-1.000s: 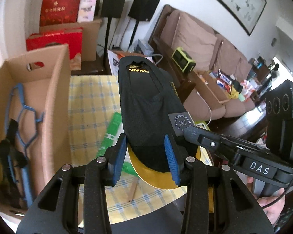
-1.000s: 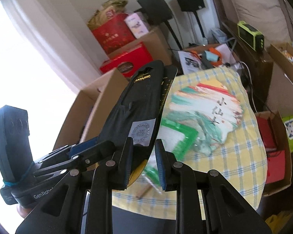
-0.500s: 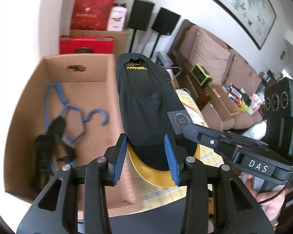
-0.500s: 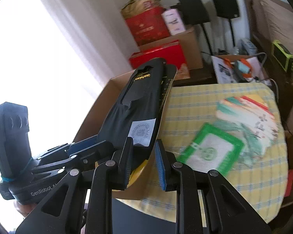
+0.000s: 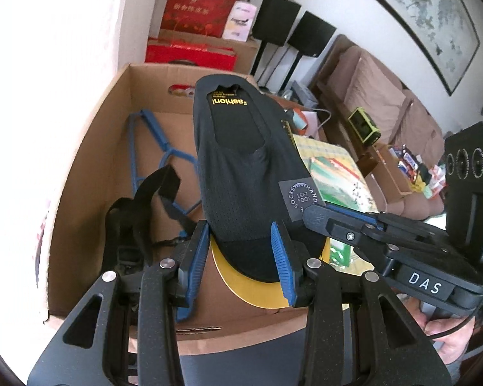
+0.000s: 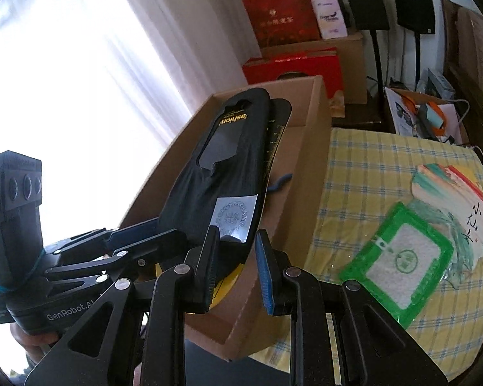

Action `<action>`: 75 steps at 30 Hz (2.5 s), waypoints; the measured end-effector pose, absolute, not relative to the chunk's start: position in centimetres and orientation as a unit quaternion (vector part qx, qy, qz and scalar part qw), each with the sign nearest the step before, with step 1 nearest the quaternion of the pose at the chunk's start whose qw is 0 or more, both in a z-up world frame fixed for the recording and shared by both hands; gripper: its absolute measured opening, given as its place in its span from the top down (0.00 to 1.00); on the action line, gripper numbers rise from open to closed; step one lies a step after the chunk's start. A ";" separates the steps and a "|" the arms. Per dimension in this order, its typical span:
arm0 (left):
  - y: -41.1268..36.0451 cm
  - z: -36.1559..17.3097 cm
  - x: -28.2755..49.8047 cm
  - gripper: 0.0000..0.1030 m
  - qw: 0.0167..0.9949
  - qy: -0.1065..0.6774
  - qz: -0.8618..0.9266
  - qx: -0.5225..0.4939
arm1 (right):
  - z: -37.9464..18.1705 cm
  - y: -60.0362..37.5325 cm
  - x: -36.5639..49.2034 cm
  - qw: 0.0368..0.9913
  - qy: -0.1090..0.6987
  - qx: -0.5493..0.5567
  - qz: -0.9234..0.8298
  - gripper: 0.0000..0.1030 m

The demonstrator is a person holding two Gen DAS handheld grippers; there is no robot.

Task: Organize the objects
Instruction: 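Lift the insole with the right gripper and carry it into the box, then open the right gripper to drop the insole in the box, then move the right gripper over the green desiccant packet on the table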

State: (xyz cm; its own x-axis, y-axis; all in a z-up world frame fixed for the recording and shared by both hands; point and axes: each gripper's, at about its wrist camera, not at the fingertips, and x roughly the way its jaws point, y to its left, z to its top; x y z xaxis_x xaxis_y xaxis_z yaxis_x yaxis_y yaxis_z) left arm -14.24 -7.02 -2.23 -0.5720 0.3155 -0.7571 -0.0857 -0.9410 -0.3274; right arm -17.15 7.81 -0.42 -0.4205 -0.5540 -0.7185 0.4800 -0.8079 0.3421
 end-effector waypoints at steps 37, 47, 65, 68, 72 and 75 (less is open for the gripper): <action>-6.3 -1.3 -13.2 0.63 0.121 -0.106 0.881 -0.445 | 0.8 12.6 -15.6 0.241 -0.017 0.421 -0.874 0.62; -2.9 -0.4 -12.8 0.24 0.155 -0.117 0.876 -0.441 | 1.5 18.3 -15.2 0.183 -0.030 0.405 -0.895 0.28; 5.4 -0.4 -13.0 0.05 0.206 -0.096 0.869 -0.439 | -1.1 28.2 -15.3 0.110 -0.084 0.429 -0.892 0.18; 6.6 -0.6 -13.1 0.03 0.226 -0.097 0.863 -0.441 | -1.5 29.3 -15.2 0.104 -0.094 0.430 -0.892 0.18; 8.1 -0.6 -13.1 0.01 0.232 -0.089 0.866 -0.435 | -2.1 30.2 -15.2 0.101 -0.104 0.431 -0.891 0.18; 9.2 -0.7 -13.7 0.01 0.229 -0.084 0.865 -0.439 | -2.7 30.9 -15.4 0.106 -0.120 0.434 -0.887 0.18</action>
State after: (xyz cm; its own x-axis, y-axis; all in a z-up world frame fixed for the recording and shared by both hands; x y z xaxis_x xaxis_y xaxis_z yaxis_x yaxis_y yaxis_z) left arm -13.72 9.15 -0.66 -0.5099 0.4699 -0.7206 -0.3232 -0.8809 -0.3457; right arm -15.41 30.88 -2.68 -0.6016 -0.2913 -0.7438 0.0834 -0.9490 0.3042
